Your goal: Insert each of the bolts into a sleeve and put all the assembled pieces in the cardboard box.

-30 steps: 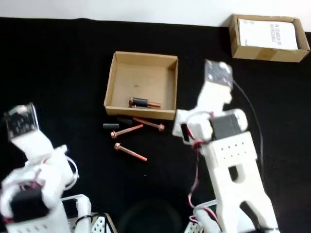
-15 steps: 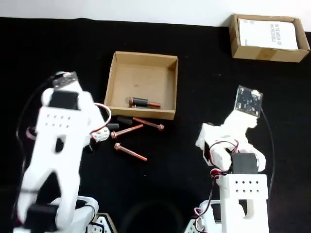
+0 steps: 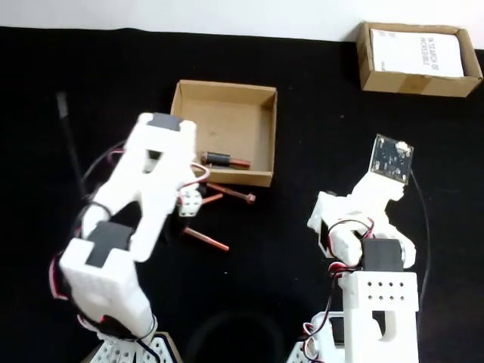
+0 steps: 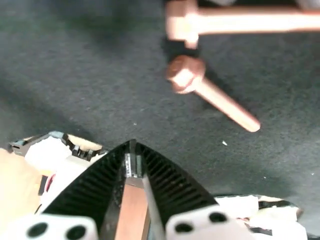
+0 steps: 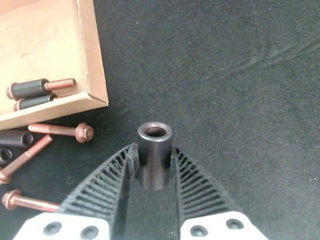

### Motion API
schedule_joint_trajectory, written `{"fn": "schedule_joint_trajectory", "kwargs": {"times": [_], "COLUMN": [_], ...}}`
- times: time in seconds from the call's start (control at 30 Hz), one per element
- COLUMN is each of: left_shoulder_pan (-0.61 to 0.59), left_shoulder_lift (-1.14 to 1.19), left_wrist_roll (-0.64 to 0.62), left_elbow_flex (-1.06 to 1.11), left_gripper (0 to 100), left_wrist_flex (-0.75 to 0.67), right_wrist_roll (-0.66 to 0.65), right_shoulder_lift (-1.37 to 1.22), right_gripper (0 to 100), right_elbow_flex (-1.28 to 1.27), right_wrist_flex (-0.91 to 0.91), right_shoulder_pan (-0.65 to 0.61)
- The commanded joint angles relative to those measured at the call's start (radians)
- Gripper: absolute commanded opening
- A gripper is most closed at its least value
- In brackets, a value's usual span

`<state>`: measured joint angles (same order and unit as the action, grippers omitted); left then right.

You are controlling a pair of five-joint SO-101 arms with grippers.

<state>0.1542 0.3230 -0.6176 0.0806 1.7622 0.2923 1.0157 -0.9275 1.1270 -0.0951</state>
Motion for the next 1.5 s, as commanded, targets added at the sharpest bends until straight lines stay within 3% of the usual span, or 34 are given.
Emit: {"fn": "schedule_joint_trajectory", "kwargs": {"times": [0.0,0.13,0.77,1.03,1.47], "left_shoulder_pan": [0.067,0.108,0.09,0.091,0.094], "left_shoulder_lift": [0.039,0.087,0.162,0.16,0.17], "left_wrist_roll": [-0.008,-0.009,-0.023,-0.026,-0.028], "left_elbow_flex": [-0.07,-0.097,-0.101,-0.117,-0.337], "left_gripper": [7,17,14,14,14], "left_wrist_flex": [0.008,0.006,-0.138,-0.216,-0.115], "right_wrist_roll": [-0.009,-0.011,-0.071,-0.087,-0.089], "right_shoulder_lift": [0.022,0.022,0.022,0.021,-0.071], "right_gripper": [0.8,0.8,0.8,0.8,0.8], "right_elbow_flex": [-0.001,-0.001,-0.097,-0.099,-0.09], "right_wrist_flex": [-0.019,-0.019,-0.067,-0.065,-0.068], "right_shoulder_pan": [0.008,0.008,0.002,-0.094,-0.105]}}
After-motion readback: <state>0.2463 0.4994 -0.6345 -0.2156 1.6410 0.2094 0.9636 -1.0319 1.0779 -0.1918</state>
